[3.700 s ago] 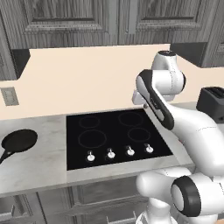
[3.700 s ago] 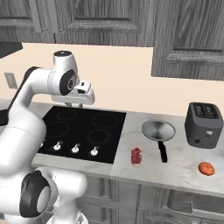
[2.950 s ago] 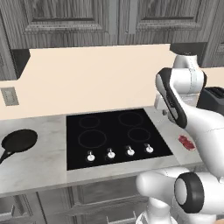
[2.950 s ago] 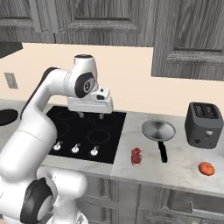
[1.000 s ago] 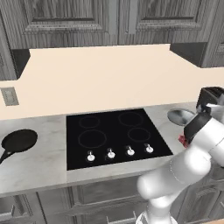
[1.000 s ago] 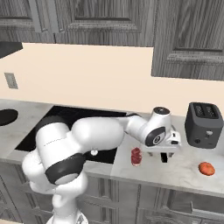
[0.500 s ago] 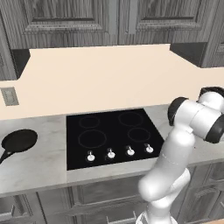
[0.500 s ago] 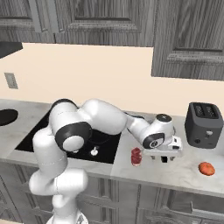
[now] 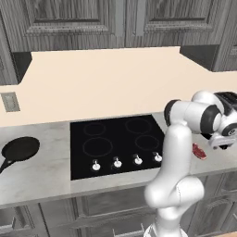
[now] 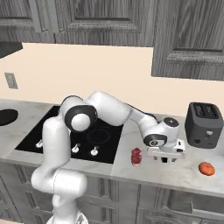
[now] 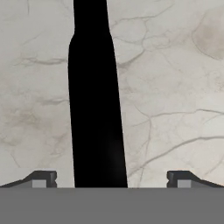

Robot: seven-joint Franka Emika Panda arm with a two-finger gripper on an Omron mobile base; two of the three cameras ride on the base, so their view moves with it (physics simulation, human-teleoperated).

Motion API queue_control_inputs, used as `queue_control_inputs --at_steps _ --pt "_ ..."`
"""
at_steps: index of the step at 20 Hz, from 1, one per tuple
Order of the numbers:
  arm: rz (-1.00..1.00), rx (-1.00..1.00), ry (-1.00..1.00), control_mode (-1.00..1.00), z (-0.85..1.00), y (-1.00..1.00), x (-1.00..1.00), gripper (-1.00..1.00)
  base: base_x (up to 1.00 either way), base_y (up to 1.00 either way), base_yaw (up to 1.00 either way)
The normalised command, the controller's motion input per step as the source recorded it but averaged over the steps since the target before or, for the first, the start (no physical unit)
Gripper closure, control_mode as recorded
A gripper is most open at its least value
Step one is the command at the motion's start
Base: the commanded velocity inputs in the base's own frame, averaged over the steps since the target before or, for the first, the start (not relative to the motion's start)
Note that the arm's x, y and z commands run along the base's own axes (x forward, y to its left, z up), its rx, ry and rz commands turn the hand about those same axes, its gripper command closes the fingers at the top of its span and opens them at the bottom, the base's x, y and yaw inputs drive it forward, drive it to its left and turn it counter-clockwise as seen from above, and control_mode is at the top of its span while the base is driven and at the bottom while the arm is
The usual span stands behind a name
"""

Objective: Place both pans onto different burners. Then place the squash and the steak on different pans.

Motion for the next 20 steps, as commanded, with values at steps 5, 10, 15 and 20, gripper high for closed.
queue_control_inputs --at_steps 5,10,15,20 --pt "0.00 0.01 0.00 -1.00 -0.02 -0.08 0.13 -1.00 0.00 0.00 0.00" --pt "0.00 0.00 0.00 -1.00 -0.01 0.00 0.00 1.00 0.00 0.00 0.00" --pt "0.00 0.00 0.00 -1.00 -0.10 0.00 0.00 1.00 0.00 0.00 0.00" --pt "0.01 -0.05 0.00 -1.00 -0.31 0.08 0.00 1.00 0.00 0.00 0.00"
